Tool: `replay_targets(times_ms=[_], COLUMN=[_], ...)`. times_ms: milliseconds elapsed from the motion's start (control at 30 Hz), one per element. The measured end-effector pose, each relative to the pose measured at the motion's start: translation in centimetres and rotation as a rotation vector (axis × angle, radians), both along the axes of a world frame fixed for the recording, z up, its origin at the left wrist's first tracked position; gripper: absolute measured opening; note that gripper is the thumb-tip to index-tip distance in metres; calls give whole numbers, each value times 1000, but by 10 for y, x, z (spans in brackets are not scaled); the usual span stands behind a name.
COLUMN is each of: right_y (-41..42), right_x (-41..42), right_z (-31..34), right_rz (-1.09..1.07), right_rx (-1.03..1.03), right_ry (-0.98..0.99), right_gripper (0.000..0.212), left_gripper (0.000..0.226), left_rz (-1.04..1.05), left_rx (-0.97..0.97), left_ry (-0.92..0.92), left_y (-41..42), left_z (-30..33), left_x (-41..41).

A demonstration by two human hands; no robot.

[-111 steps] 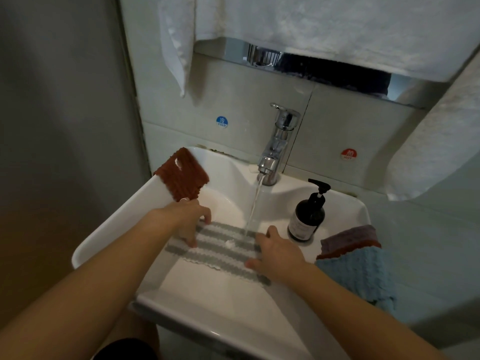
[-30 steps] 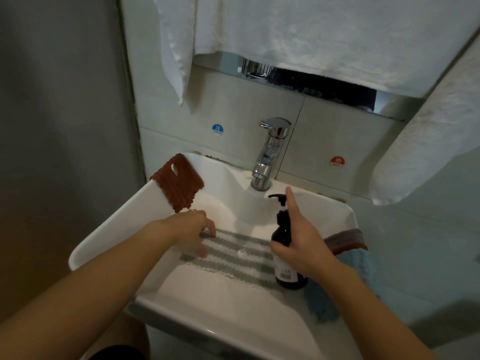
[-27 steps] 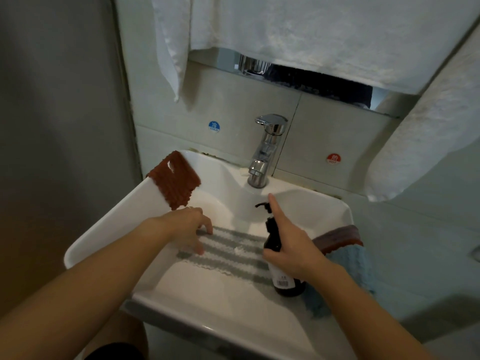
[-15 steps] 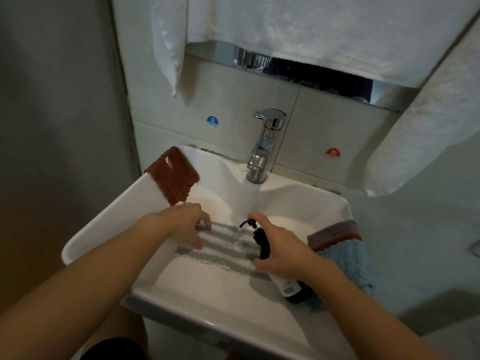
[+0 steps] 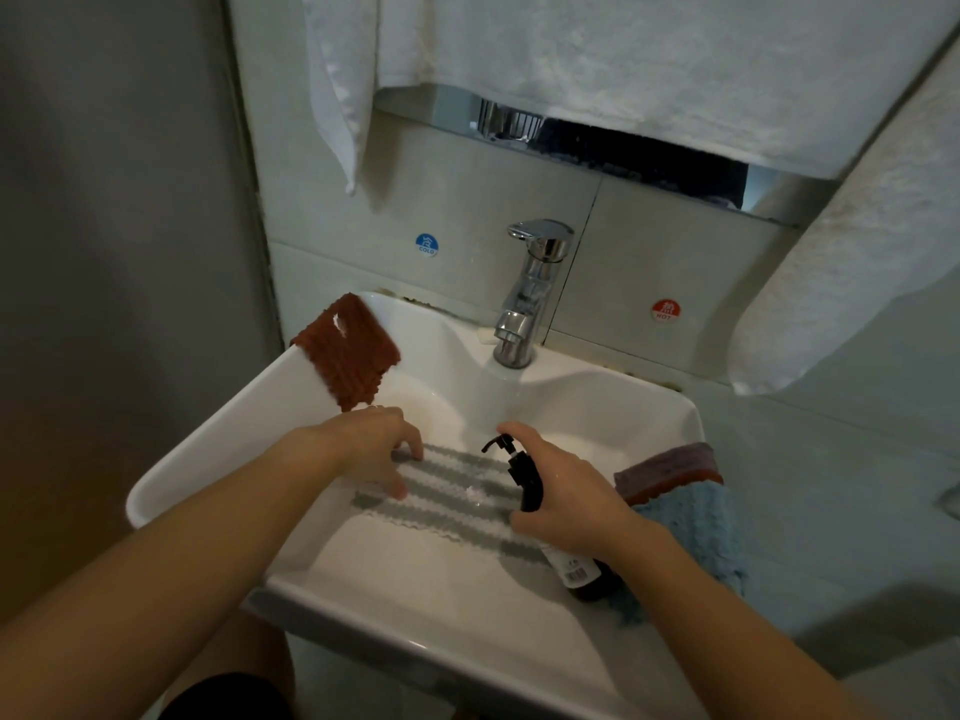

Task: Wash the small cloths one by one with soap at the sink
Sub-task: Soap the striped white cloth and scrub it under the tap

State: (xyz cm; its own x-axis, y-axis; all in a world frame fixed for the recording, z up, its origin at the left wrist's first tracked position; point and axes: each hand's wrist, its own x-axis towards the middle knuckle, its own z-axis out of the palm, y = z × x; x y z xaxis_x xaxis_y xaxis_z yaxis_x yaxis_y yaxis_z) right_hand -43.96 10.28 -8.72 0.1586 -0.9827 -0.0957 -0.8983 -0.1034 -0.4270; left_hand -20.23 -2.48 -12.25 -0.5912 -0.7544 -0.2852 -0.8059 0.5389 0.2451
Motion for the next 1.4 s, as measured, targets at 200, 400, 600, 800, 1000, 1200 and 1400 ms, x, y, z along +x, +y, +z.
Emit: replay_targets(times_ms=[200,400,600,800,1000,1200,1400], right_y=[-3,-6,-11,-22,-27,-22,2], right_x=[5,-15,-35,-51,-60,-55,-18], right_z=[-2,2,17,23,21,20,22], right_rz=[18,-161,-379,-560,-652,-653,-346], right_rx=[8,-133,-266,-326,-302,-245,-945], right_ry=[53,-118,-283,-432,-597,-568,-138], right_gripper=[64,63,59,74,76,85,30], left_gripper=[51,52,53,52,53,54,74], left_rz=[-2,0,-1,9,3,13,92], left_rx=[-4,-17,-31,-35,-49,-44,-2], left_ry=[0,4,5,11,0,-9,89], left_y=[0,-1,1,1,1,2,2], left_z=[0,-2,-2,-4,-3,-3,-5], left_x=[0,0,0,-1,-2,-2,-5])
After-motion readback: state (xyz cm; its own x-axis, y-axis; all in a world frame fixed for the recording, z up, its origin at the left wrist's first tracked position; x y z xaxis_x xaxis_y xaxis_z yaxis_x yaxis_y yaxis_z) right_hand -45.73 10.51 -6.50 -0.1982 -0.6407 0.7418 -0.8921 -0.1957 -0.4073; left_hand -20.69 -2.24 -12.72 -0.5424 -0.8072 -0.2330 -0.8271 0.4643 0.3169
